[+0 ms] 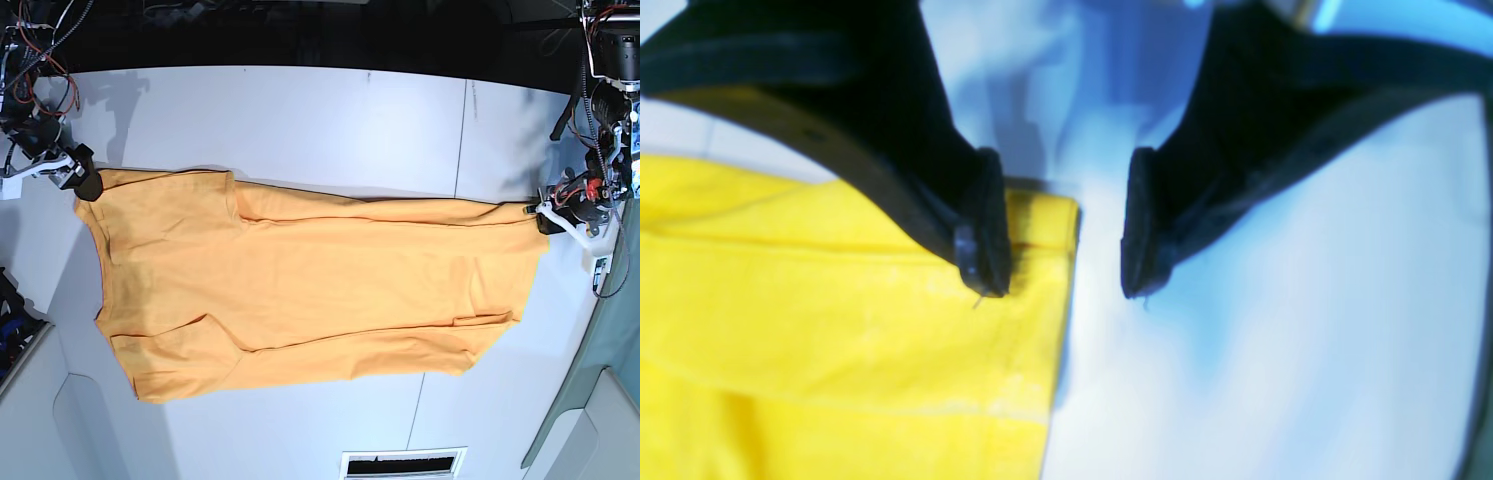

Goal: Layout the t-shirt on the table in an organized manner, then fold the t-shirt properly
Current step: 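Release the shirt and reposition both grippers along its edge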

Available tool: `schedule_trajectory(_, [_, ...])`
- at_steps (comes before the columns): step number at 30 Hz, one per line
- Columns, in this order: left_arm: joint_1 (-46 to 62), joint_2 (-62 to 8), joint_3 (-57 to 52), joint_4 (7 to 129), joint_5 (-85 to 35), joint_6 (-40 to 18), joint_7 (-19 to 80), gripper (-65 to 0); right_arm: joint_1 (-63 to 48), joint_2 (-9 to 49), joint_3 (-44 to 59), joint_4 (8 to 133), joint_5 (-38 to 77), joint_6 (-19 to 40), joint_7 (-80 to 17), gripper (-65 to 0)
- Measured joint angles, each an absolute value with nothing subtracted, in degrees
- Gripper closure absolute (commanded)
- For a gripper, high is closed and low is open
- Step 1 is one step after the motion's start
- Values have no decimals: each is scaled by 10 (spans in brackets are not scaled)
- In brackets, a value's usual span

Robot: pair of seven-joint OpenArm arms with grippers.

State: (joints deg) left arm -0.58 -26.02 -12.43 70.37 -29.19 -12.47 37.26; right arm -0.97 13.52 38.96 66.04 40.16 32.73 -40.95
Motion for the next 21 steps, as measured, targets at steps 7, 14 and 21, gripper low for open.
schedule_trajectory(7, [-2, -219, -126, 704, -294, -129, 359, -273, 5, 107, 375, 660, 406, 329, -411, -281])
schedule_trajectory(14, [5, -211, -126, 704, -292, -155, 339, 0, 9, 110, 369, 658, 393, 324, -414, 0])
schedule_trajectory(21, [54, -233, -123, 726, -319, -232, 344, 0, -15, 150, 371, 663, 395, 330, -432, 0])
